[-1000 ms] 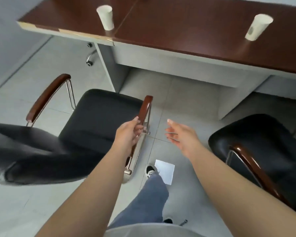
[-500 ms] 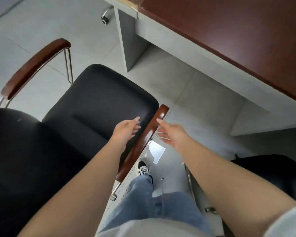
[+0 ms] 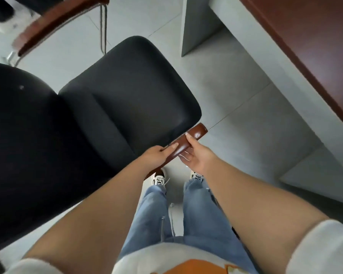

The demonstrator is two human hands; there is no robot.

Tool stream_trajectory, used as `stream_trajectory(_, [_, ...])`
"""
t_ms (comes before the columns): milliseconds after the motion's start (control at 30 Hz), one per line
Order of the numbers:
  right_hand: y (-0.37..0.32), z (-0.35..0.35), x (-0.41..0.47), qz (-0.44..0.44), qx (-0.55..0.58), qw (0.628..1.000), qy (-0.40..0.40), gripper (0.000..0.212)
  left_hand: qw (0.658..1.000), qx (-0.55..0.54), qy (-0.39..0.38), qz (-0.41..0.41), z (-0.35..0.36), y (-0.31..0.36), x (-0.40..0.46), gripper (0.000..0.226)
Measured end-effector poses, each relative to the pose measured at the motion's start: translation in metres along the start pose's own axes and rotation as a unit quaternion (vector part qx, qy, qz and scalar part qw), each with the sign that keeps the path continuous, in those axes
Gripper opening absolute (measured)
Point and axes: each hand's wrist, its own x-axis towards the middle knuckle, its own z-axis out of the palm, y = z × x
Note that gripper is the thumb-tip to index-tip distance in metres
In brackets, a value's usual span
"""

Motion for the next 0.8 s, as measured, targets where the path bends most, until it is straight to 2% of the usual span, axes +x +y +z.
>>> stream_trajectory(100, [-0.004, -0.004, -0.002, 0.020, 0.005, 1.000, -0.017, 0.037, 0.999, 0.018, 0.042, -0.008, 0.005, 0.007, -0.006, 0.057])
stream_trajectory(267, [-0.023, -0.016, -0.013, 0.021, 0.008, 0.998, -0.060, 0.036, 0.998, 0.028, 0.047, -0.022, 0.009, 0.026, -0.015, 0.056])
stream_trajectory(400, [-0.031, -0.038, -0.016, 0.025, 0.000, 0.999, -0.042, 0.044, 0.998, 0.015, 0.049, -0.020, 0.033, 0.041, -0.019, 0.053])
stream_trajectory(600, [-0.025, -0.082, -0.023, 0.044, -0.016, 0.999, 0.016, 0.043, 1.000, -0.011, 0.005, -0.029, 0.077, 0.042, -0.012, 0.046])
stream_trajectory(800, [-0.017, -0.096, -0.016, 0.019, -0.056, 0.997, 0.046, 0.052, 0.999, -0.025, -0.014, -0.045, 0.088, 0.038, -0.008, 0.055])
